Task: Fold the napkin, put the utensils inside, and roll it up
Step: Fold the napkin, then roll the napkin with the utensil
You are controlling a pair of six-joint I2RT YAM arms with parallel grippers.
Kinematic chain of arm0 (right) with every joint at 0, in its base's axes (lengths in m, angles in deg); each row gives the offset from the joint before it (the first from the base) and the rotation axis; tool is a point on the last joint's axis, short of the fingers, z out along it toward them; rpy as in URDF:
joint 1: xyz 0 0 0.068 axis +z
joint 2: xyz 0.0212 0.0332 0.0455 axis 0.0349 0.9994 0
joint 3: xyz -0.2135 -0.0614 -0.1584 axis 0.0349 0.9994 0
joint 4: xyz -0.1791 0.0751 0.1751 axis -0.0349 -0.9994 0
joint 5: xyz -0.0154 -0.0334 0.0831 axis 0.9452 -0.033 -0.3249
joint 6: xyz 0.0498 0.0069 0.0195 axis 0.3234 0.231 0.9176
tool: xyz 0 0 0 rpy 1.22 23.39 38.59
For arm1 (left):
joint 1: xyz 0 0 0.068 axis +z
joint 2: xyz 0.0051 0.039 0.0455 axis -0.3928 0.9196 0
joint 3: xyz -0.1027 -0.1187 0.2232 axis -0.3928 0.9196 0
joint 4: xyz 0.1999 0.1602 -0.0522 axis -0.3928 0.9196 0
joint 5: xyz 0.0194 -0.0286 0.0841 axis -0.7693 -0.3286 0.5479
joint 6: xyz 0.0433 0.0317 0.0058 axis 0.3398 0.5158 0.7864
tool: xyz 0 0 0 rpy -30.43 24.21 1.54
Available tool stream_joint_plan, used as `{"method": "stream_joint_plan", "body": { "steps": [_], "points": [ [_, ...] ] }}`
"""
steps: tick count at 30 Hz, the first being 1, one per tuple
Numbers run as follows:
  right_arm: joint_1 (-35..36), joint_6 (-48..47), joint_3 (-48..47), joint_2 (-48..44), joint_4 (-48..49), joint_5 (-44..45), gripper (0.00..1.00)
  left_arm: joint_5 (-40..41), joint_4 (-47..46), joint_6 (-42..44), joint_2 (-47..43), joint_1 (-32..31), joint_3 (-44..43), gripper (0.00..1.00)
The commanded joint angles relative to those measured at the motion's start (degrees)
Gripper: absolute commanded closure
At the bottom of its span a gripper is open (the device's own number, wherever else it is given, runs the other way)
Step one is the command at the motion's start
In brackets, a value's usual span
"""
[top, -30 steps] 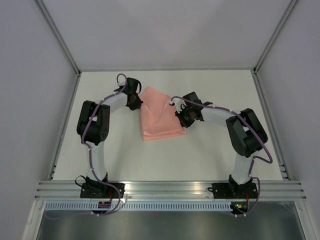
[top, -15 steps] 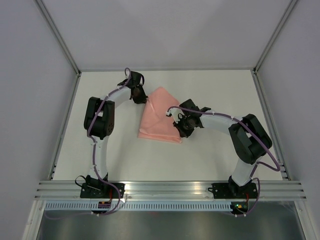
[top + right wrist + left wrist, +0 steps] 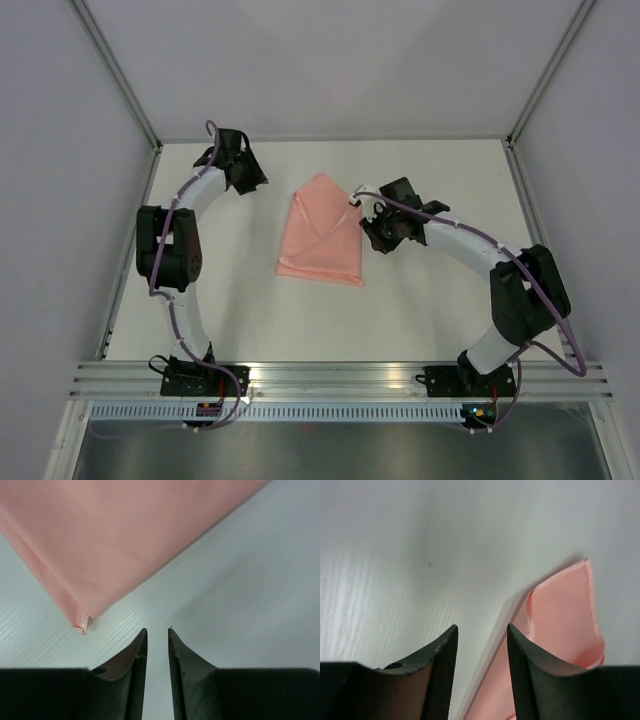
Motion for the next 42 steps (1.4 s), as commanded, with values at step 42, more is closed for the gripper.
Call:
{"method": "stream_joint_plan", "body": {
  "steps": [42],
  "points": [
    [25.0,-13.8,1.5,10.0,17.6,11.1,0.40,-6.1,-0.8,2.2,-62.8,0.9,25.6,0.39]
  ]
}}
